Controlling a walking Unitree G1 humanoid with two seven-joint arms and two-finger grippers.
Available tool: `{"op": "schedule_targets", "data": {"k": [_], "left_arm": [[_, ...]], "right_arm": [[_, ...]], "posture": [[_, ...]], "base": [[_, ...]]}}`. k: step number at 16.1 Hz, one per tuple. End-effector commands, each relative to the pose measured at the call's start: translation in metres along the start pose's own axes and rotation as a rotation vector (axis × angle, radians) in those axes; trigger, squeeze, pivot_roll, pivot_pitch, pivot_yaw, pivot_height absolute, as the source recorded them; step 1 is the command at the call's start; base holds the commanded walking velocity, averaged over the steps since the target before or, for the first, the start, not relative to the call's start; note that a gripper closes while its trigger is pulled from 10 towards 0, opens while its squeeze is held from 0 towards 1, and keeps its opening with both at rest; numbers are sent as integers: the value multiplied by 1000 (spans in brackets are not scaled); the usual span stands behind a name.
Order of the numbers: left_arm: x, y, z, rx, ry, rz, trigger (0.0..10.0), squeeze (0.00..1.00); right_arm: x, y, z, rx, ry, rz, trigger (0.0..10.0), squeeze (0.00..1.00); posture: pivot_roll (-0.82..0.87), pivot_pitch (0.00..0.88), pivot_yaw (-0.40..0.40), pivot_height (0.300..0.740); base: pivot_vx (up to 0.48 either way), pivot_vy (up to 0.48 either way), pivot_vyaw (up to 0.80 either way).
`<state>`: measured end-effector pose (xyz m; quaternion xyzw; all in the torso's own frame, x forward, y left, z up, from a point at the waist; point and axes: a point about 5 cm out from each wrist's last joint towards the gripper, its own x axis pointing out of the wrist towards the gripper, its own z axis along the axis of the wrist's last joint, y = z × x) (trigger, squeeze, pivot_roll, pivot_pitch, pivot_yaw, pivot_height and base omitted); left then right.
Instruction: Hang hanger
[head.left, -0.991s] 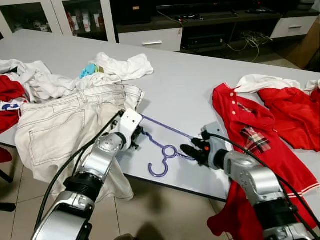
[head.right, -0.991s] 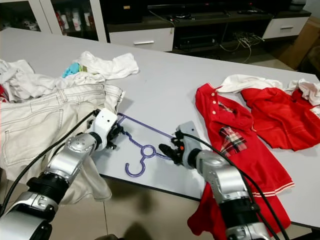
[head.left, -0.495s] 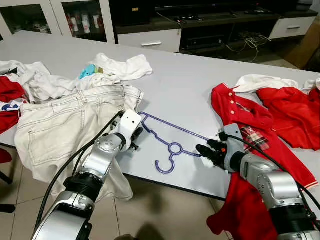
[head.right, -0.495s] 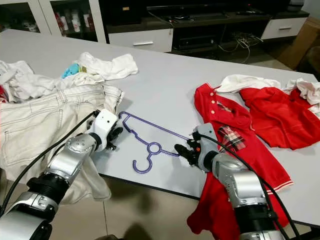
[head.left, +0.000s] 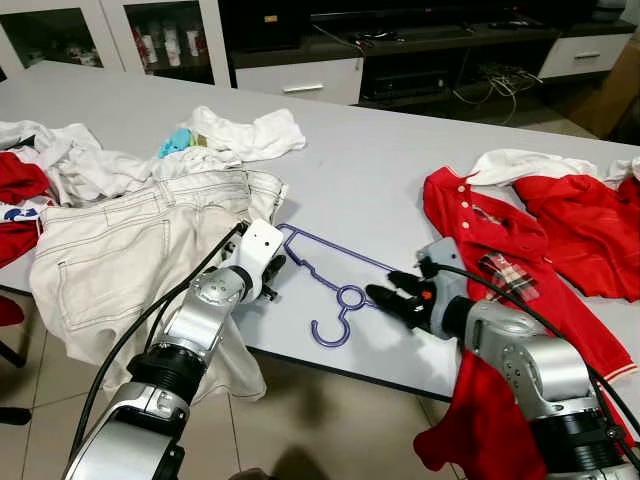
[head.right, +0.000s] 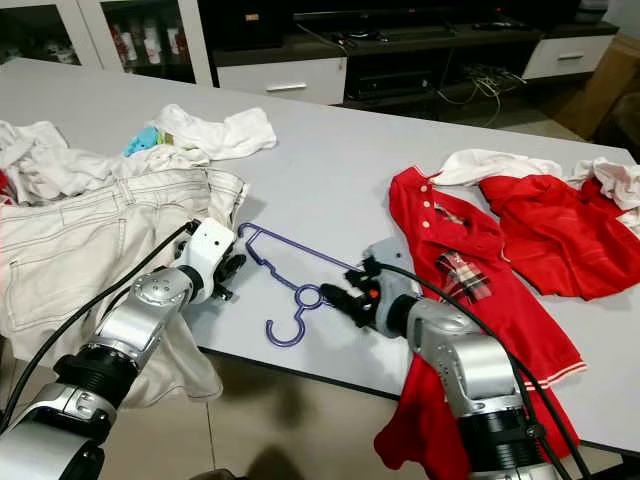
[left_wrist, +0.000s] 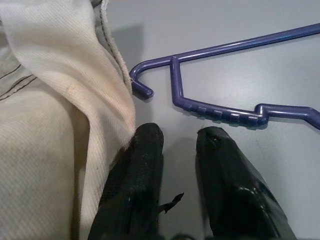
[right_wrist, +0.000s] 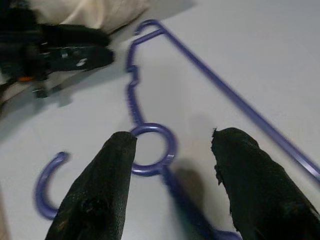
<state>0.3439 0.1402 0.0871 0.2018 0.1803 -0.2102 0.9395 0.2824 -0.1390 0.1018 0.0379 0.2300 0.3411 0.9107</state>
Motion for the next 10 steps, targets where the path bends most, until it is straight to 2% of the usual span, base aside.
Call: {"op": "schedule_targets", "data": {"k": [1,10], "left_arm": [[1,3,5,6,-8,11,10000,0],[2,3,5,10,-8,7,10000,0]], "right_arm": [[0,4,-3,3,14,21,10000,0],[1,-6,-22,26,67,-44,10000,0]], "posture": [[-73,0,-3,740],[-75,0,2,740]], "base": [[0,0,0],[0,0,0]]}}
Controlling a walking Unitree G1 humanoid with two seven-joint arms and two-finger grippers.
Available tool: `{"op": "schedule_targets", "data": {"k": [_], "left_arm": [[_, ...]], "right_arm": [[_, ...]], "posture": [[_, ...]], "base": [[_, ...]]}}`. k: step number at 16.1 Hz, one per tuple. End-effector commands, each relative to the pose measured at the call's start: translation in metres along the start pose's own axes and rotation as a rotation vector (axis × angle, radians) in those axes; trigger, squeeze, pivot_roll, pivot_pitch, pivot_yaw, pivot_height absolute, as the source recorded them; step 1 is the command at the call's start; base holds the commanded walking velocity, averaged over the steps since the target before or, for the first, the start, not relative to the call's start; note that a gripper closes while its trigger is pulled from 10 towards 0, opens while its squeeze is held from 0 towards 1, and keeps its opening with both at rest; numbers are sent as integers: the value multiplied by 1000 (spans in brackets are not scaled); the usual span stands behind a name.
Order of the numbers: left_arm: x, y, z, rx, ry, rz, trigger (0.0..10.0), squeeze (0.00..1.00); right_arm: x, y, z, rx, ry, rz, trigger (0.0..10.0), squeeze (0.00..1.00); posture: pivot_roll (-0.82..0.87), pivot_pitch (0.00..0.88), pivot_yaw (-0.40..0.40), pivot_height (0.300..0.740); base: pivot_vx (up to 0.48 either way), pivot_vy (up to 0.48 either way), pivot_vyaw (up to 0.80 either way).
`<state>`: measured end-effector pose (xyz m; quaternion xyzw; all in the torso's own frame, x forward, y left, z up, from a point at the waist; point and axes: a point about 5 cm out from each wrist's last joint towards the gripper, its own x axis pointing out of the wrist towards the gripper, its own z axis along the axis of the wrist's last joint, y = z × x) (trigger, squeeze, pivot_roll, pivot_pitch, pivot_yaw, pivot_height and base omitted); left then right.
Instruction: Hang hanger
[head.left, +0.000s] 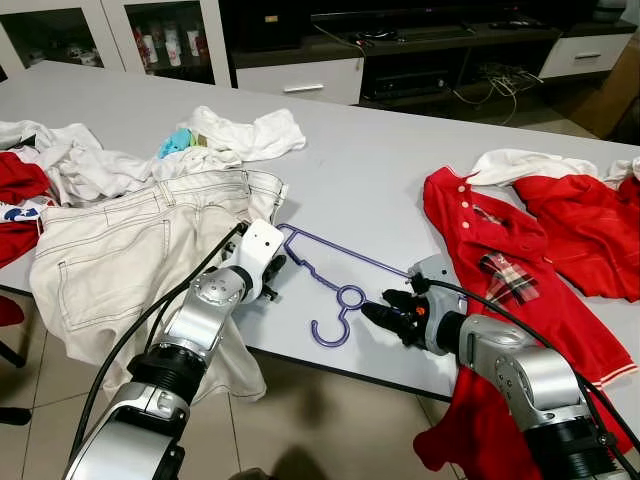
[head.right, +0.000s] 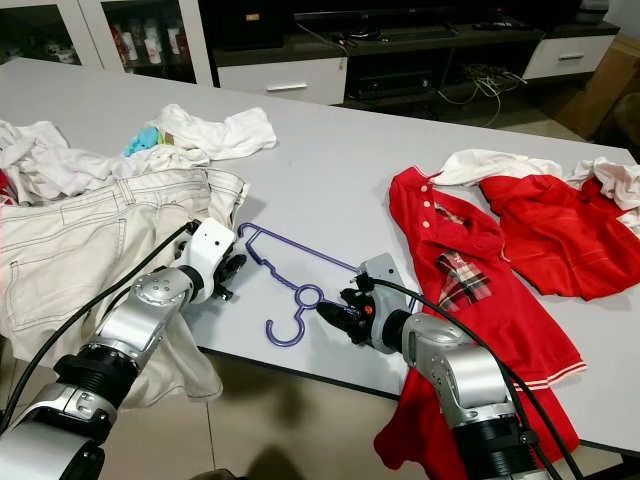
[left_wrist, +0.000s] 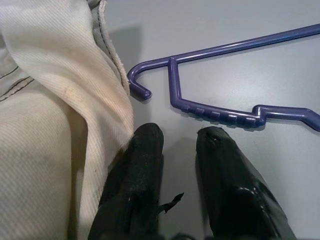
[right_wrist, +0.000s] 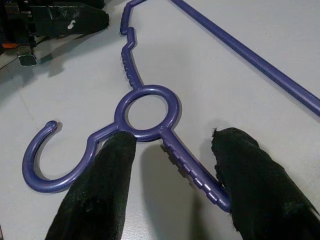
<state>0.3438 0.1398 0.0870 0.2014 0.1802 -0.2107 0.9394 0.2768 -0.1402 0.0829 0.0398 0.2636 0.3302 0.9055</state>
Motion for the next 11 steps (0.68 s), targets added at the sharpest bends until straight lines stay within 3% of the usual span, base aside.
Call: {"op": "schedule_targets", "data": {"k": [1,11], "left_arm": [[2,3,5,11,-7,8,10000,0],[2,2,6,10,-10,5,10000,0]], "right_arm": [[-2,-4,-3,-5,7,-27,10000,0],[-24,-26,-19,15,53,-93,10000,0]], "posture": [[-75,0,2,740],[-87,0,1,740]], "base": [[0,0,0],[0,0,0]]}}
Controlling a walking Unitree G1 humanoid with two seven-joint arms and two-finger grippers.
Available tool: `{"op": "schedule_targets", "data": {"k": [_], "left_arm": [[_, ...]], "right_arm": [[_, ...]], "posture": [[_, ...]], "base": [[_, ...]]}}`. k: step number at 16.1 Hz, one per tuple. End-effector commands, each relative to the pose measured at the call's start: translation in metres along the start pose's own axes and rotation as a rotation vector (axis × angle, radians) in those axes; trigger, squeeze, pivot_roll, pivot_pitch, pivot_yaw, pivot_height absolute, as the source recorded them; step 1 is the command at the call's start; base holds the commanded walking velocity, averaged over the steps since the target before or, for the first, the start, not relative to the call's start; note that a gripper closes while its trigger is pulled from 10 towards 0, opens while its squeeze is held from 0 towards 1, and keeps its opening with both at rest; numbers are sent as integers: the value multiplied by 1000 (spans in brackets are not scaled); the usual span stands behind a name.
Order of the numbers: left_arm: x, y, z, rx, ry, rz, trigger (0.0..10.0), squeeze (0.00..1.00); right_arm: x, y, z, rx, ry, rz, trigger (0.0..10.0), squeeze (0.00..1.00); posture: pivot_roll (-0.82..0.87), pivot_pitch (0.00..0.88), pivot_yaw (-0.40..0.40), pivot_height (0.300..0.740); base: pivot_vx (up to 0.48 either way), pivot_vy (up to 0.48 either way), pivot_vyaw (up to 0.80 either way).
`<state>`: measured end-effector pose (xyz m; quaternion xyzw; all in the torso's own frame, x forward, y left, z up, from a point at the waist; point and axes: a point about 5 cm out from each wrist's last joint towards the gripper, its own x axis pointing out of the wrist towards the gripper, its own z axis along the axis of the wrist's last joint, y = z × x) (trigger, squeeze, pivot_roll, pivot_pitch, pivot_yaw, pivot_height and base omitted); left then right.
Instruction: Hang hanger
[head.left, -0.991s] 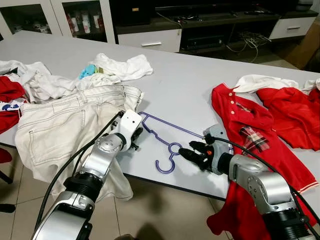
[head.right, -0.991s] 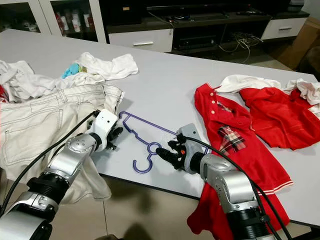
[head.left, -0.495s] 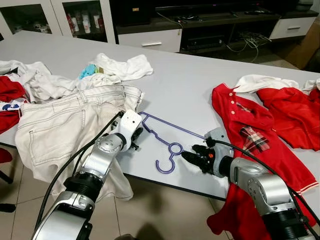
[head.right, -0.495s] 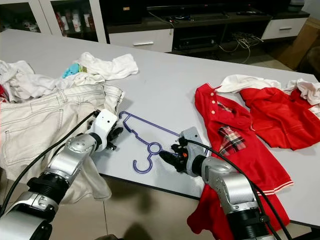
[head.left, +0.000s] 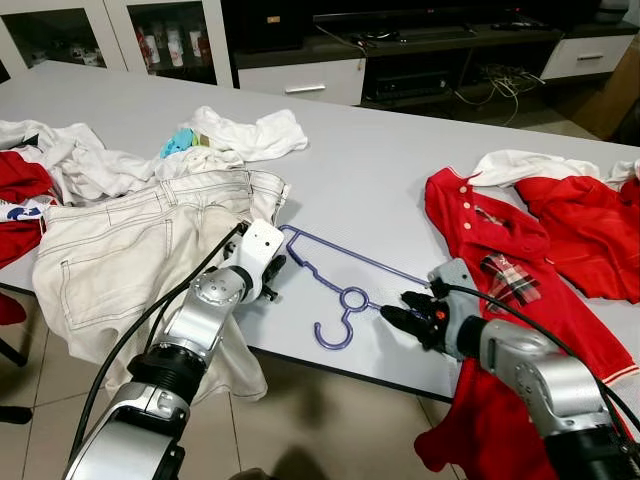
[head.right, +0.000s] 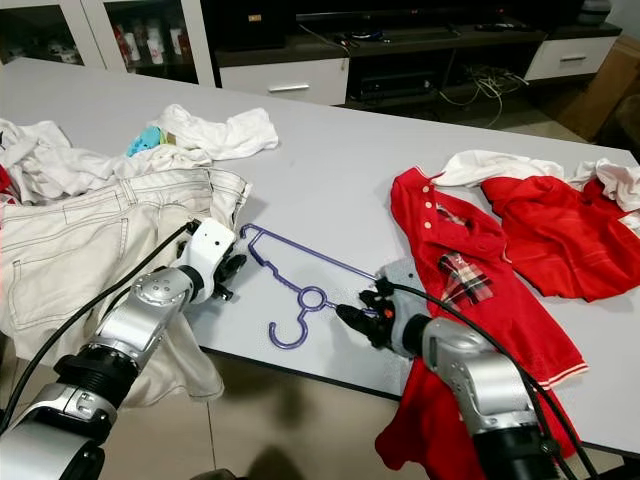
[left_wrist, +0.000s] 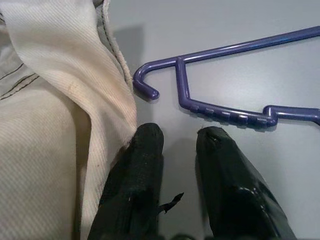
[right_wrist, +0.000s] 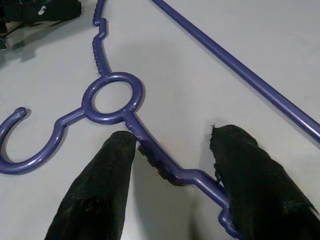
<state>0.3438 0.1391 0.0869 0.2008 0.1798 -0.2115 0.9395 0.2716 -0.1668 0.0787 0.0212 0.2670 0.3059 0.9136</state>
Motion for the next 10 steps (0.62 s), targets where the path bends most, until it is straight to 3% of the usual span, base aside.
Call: {"op": "schedule_targets", "data": {"k": [1,7,10], "left_arm": [[2,2,5,10,-9,6,10000,0],[2,2,5,9,-9,6,10000,0],[2,3,5,9,-8,11,10000,0]], "right_arm": [[-6,-7,-10,34,40,-31,10000,0],[-3,-1,16,35,-61,0,10000,0],[7,4,22,22,-75,10,10000,0]], "posture": [[-87,0,1,740],[-81,0,-1,740],[-80,0,0,740]], "base": [[0,0,0],[0,0,0],[0,0,0]]}}
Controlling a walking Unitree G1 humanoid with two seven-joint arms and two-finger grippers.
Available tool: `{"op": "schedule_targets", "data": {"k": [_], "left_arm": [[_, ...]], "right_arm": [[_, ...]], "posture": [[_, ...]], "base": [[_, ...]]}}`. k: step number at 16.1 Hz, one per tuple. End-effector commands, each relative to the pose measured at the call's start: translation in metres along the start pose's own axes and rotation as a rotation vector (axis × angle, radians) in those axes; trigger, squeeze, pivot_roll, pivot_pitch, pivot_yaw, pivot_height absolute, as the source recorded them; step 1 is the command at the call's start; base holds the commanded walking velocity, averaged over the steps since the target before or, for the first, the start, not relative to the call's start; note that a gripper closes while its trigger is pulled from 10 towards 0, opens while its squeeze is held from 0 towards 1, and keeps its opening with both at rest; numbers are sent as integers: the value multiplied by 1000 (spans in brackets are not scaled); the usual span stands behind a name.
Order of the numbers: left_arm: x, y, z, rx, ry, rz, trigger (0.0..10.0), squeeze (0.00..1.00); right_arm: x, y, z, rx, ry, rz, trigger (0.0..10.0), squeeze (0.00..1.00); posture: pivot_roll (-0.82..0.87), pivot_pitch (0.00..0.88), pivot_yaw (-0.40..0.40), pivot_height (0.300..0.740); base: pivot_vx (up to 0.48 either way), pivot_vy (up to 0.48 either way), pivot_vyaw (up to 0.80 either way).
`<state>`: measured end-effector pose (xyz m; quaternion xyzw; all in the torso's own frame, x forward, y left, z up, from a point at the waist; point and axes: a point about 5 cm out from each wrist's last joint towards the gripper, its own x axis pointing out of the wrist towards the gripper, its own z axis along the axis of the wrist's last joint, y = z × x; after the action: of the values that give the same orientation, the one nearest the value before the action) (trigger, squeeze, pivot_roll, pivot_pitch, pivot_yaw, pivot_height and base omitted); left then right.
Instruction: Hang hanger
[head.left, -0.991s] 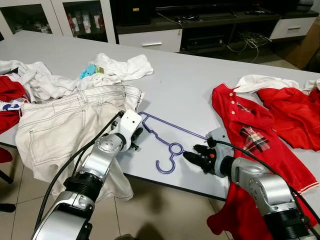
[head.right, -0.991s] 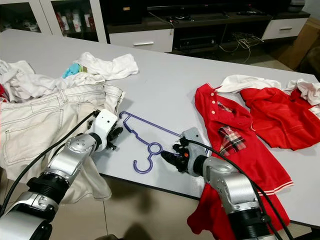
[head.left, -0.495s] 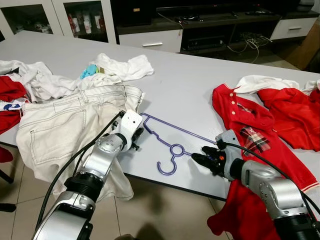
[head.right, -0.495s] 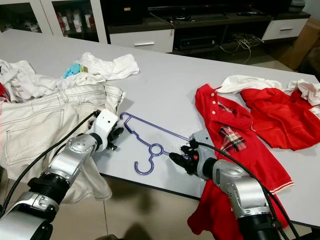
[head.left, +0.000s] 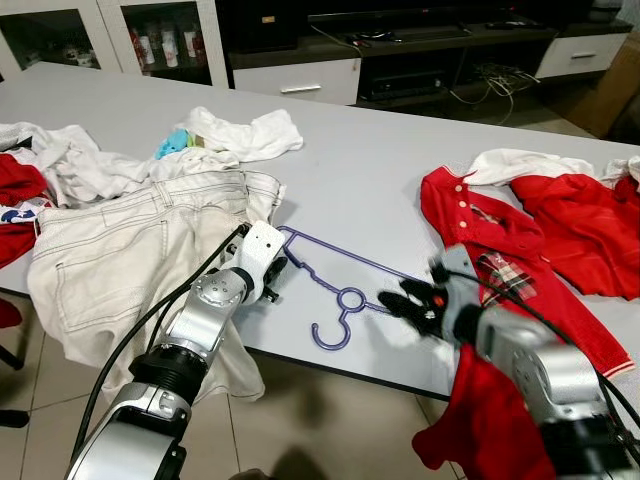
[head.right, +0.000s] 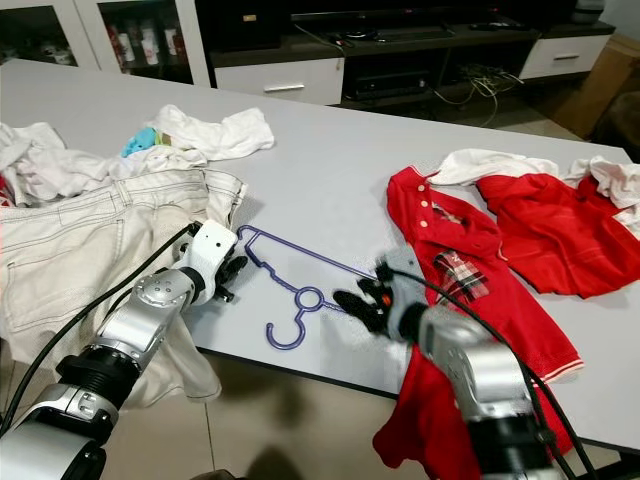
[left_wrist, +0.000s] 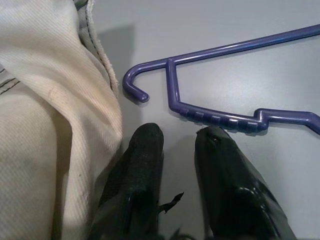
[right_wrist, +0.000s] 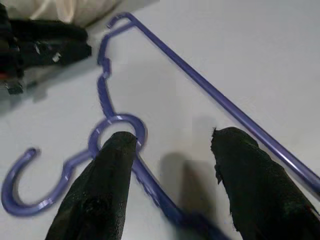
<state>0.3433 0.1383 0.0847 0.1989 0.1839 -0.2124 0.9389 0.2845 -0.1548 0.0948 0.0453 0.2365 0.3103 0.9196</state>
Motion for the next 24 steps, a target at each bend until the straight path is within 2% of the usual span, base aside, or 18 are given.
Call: {"op": "schedule_targets", "data": {"k": [1,5,10,13,19,24], "left_arm": [[1,5,7,14,-16,15,10000,0],[1,4,8,14,-17,14,10000,0],[2,4,8,13,-17,12,10000,0],[2,3,7,12,-17,10,10000,0],[2,2,6,11,-15,8,10000,0],[2,2,7,16,-14,4,10000,0]], "right_arm": [[4,2,1,-9,3,-3,10000,0],[16,8,-3,-22,20,7,10000,0],[18,1,-12,-31,57,-39,10000,0],[15,-3,-21,-33,88,-50,10000,0],[-6,-12,-30,-20,98,-62,10000,0],[-18,-17,-36,-13,117,-69,10000,0]], "posture": [[-79,0,1,740],[-76,0,1,740],[-74,0,-1,740],[-78,0,-3,740],[-84,0,-1,740],[-92,0,8,740]], "base": [[0,0,0],[0,0,0],[0,0,0],[0,0,0],[0,0,0],[0,0,0]]}}
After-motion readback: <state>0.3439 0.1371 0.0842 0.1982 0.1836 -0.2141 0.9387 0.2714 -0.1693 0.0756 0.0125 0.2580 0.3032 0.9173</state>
